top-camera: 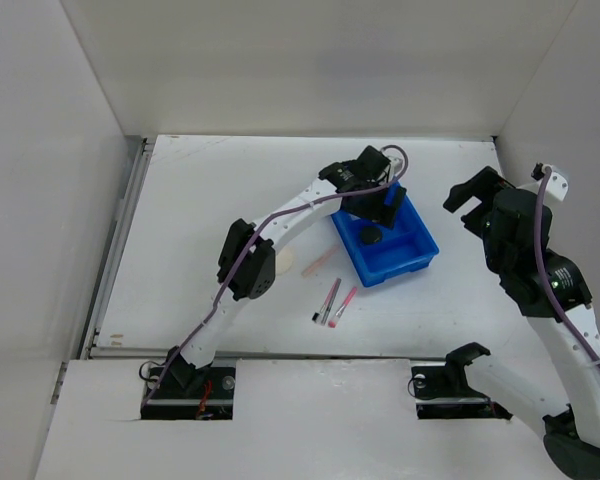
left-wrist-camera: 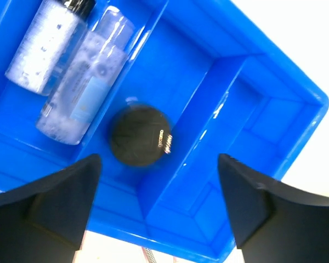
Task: Organize the makeup
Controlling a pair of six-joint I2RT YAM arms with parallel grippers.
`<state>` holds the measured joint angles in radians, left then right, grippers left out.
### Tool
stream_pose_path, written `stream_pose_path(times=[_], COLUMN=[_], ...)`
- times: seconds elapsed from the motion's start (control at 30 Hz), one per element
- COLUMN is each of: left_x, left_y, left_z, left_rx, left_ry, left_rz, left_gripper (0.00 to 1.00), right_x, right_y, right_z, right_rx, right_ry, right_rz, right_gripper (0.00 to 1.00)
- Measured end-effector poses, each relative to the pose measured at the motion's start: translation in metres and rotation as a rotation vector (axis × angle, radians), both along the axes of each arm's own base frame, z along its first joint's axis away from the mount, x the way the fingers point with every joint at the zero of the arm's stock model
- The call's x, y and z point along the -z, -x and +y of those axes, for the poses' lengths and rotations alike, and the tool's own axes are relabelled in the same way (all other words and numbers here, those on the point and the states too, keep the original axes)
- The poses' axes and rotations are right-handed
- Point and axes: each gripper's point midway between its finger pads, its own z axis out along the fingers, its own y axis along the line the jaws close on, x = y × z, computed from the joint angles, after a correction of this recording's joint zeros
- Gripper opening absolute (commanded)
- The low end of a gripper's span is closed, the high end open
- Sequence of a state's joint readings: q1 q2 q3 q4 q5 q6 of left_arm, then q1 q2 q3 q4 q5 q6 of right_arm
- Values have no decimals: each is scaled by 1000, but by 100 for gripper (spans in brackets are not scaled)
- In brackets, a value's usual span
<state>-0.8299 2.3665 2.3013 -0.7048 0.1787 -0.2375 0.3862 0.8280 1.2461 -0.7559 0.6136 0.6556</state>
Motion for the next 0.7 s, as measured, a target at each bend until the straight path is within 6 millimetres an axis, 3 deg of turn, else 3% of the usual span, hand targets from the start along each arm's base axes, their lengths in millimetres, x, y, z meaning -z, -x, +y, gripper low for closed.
stream_pose_path(times=[0.1, 0.17, 0.23, 0.27, 0.33, 0.43, 0.5, 0.53, 0.6, 0.67, 0.7], left_x=[-4, -6, -12, -16, -30, -59, -81, -91, -102, -99, -90], left_y=[1, 3, 4, 4, 2, 8, 10, 10, 8, 6, 5], left_z=[-4, -4, -4, -2, 6, 39, 71, 91, 134, 174, 192], left_rx=[9, 14, 15, 10, -11, -69, -138, -180, -282, -385, -430], left_ry=[17, 23, 27, 23, 13, -17, -16, -18, -23, -49, -69], left_rz=[0, 2, -6, -17, -55, -109, -146, -157, -177, -174, -163], left_gripper=[88, 81, 61, 34, 23, 29, 47, 64, 75, 77, 68], right_x=[1, 2, 3, 4, 5, 6, 6, 6, 7, 8, 9], right_y=[-1, -2, -3, -4, -5, -6, -6, -6, -8, -10, -10], right_z=[0, 1, 1, 2, 2, 2, 2, 3, 3, 4, 5], right_rx=[0, 1, 1, 0, 0, 1, 0, 0, 0, -1, -1], right_ry=[1, 3, 6, 7, 9, 9, 10, 11, 12, 13, 13], right_rz=[3, 7, 14, 17, 22, 23, 23, 25, 28, 33, 33], right_gripper=[100, 100, 100, 100, 100, 100, 100, 100, 100, 100, 100])
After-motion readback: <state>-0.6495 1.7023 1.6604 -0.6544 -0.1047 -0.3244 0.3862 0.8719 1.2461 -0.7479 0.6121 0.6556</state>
